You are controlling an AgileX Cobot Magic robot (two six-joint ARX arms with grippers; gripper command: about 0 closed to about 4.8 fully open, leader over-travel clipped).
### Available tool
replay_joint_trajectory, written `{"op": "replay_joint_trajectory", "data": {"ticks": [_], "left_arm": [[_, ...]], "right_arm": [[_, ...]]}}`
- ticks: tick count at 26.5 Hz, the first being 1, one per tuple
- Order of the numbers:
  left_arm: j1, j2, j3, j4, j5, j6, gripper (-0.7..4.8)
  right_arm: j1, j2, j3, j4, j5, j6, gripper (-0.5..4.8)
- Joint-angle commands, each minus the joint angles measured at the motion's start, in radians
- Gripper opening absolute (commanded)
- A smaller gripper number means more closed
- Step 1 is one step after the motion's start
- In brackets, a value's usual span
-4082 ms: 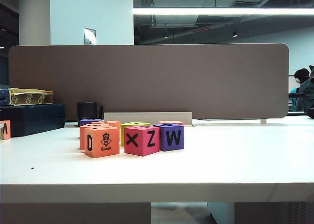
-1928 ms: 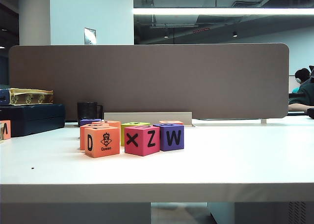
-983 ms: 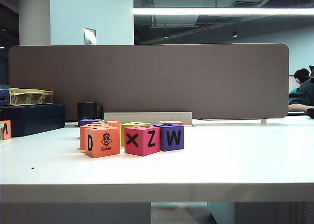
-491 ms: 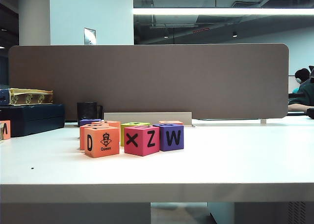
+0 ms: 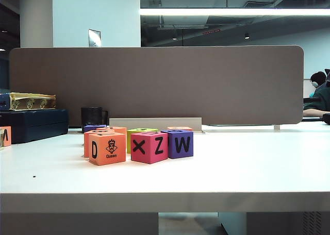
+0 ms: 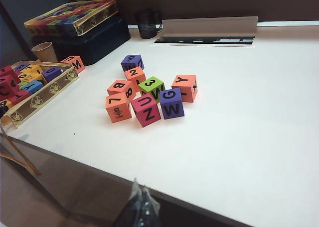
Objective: Select the appropriate blocks from the scattered letter blocks on the table and arrange them in a row to spell out "23".
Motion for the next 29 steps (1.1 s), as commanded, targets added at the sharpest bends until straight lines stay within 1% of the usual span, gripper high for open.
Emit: {"op": "replay_joint_trajectory", "data": {"ticks": [1,2,4,6,7,8,10,12,16,17,19,24,26,29], "left_arm": [[-0.001,0.0,0.002,-0.007,0.007,-0.003,0.2],[-0.001,0.0,0.002,-0.006,0.01,-0.003,0.2],[-0.001,0.0,0.003,-0.006,0.046,-0.01,0.16],[-0.001,0.0,0.005,-0.005,0.098,-0.058,-0.06],[-0.002,0.0,0.005,0.0,0.133,-0.086,-0.06],[-0.002,0.0,0.006,0.001,0.177,-0.116,-0.06],[-0.002,0.0,0.008,0.0,0.23,-0.136,-0.06],[-0.002,0.0,0.015,0.0,0.285,-0.138,-0.06],[-0.002,0.0,0.038,-0.005,0.298,-0.147,-0.06],[-0.002,0.0,0.063,-0.005,0.297,-0.164,-0.06],[-0.002,0.0,0.093,-0.007,0.296,-0.163,-0.06],[-0.002,0.02,0.247,-0.031,0.295,-0.163,-0.06],[-0.002,0.081,0.318,-0.085,0.296,-0.155,-0.06],[-0.002,0.178,0.377,-0.11,0.324,-0.143,-0.06]], "right_arm": [[0.001,0.003,0.004,0.01,-0.002,0.0,-0.01],[0.001,0.003,0.005,0.009,-0.002,0.0,-0.01],[0.001,0.003,0.004,0.007,-0.002,0.0,-0.01],[0.001,0.003,0.004,0.002,-0.002,0.0,-0.01],[0.001,0.003,0.004,0.0,-0.003,0.0,-0.01],[0.001,0.003,0.004,0.0,-0.029,0.0,-0.01],[0.001,0.003,0.004,0.0,-0.059,0.0,-0.01],[0.001,0.003,0.004,-0.001,-0.066,0.0,-0.01],[0.001,0.003,0.003,-0.003,-0.065,0.0,-0.01],[0.001,0.003,0.003,-0.003,-0.065,0.0,-0.01],[0.001,0.003,0.003,-0.003,-0.065,0.0,-0.01],[0.001,0.003,0.003,-0.003,-0.065,0.0,-0.01],[0.001,0.003,0.003,-0.003,-0.065,0.0,-0.01],[0.001,0.003,0.003,-0.004,-0.065,0.0,-0.01]]}}
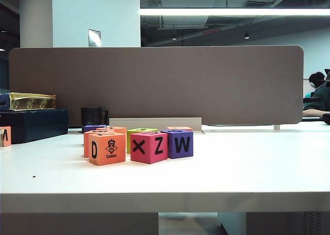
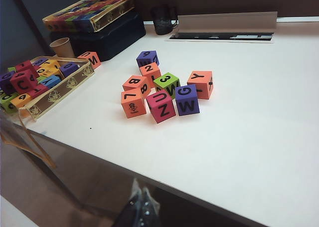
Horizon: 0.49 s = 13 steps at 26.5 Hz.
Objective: Select the appropriate blocks from the scattered letter blocks on the table and arrange them in a row to spell out "23".
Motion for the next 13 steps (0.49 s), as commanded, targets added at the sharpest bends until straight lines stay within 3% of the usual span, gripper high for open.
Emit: {"op": "replay_joint_trajectory", "data": {"ticks": [1,7,13], "left_arm": [[-0.002,0.117,0.063,-0.029,0.05,0.038,-0.06],[-0.007,0.459,0.245,-0.03,0.08,0.143,-0.06],[-0.076,0.766,0.425,-0.027,0.09,0.143,-0.06]], "right_arm": [[0.001,0.003,0.003,0.008,-0.005,0.0,-0.01],[0.0,0.003,0.003,0.016,-0.002,0.0,-0.01],[0.0,0.003,0.003,0.056,-0.002,0.0,-0.01]]}}
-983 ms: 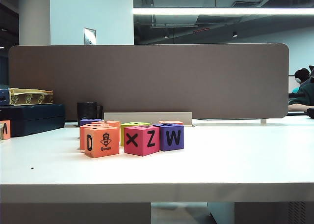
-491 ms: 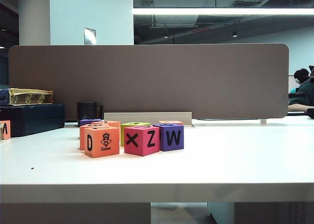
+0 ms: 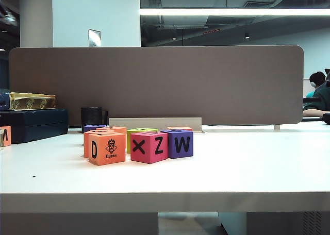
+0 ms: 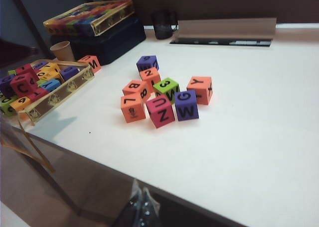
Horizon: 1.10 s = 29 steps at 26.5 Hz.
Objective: Select the appropriate blocks from the scattered letter blocks on the table and arrange them in a row to spell out "23".
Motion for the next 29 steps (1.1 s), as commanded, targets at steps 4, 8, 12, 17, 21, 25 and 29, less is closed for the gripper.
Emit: {"op": "replay_joint_trajectory", "data": {"ticks": [4,8,12,17,21,25,29], "left_arm": [[-0.11,0.264,0.15,0.017,0.003,0.054,-0.06],[-0.167,0.369,0.212,0.018,-0.06,0.103,-0.06],[-0.194,0.442,0.257,0.021,-0.084,0.115,-0.06],[-0.215,0.519,0.316,0.024,-0.137,0.16,-0.06],[-0.221,0.584,0.377,0.024,-0.14,0.164,-0.06],[-0.23,0.671,0.454,0.025,-0.153,0.163,-0.06],[-0.233,0.72,0.497,0.02,-0.167,0.166,-0.06]], "right_arm": [[0.0,0.003,0.003,0.039,0.001,0.0,-0.01],[0.0,0.003,0.003,0.049,0.001,0.0,-0.01],[0.0,0.004,0.003,0.05,0.002,0.0,-0.01],[0.0,0.005,0.002,0.053,0.002,0.0,-0.01],[0.0,0.008,0.002,0.053,0.002,0.0,-0.01],[0.0,0.008,0.002,0.052,0.002,0.0,-0.01],[0.0,0.009,0.002,0.053,0.002,0.0,-0.01]]}}
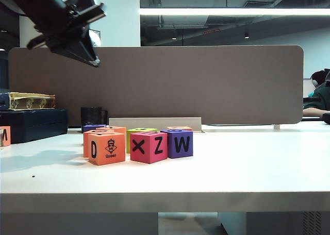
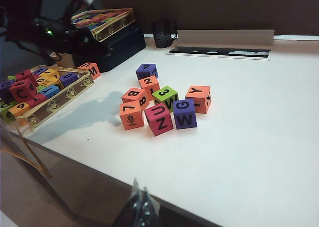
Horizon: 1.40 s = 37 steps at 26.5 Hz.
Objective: Select the appropriate blocks from the scattered letter blocks on the table and arrange them in a row to spell out "23".
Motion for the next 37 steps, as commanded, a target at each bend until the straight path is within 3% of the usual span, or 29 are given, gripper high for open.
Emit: {"op": "replay_joint_trajectory", "data": {"ticks": [1,5,21,26,31,33,34,37], "left_arm": [[-0.002,0.032,0.039,-0.006,-0.017,0.008,-0.06],[-0.005,0.085,0.103,-0.063,-0.046,0.076,-0.06],[-0.006,0.354,0.374,-0.094,-0.098,0.079,-0.06],[-0.006,0.446,0.456,-0.1,-0.113,0.141,-0.06],[-0.006,0.495,0.506,-0.212,-0.15,0.206,0.07],[-0.006,0.497,0.506,-0.222,-0.15,0.27,0.85],[-0.006,0.499,0.505,-0.224,-0.15,0.316,1.72],[-0.006,0.504,0.505,-0.224,-0.153,0.35,3.56]], "right_arm": [[0.0,0.003,0.002,0.016,0.0,0.0,-0.01],[0.0,0.003,0.002,0.016,0.0,0.0,-0.01],[0.0,0.003,0.002,0.015,0.001,0.0,-0.01],[0.0,0.003,0.002,0.008,0.001,0.0,-0.01],[0.0,0.003,0.002,-0.001,0.001,0.0,-0.01],[0.0,0.003,0.002,-0.003,0.001,0.0,-0.01],[0.0,0.003,0.002,-0.008,0.001,0.0,-0.01],[0.0,0.003,0.002,-0.021,0.0,0.0,-0.01]]}}
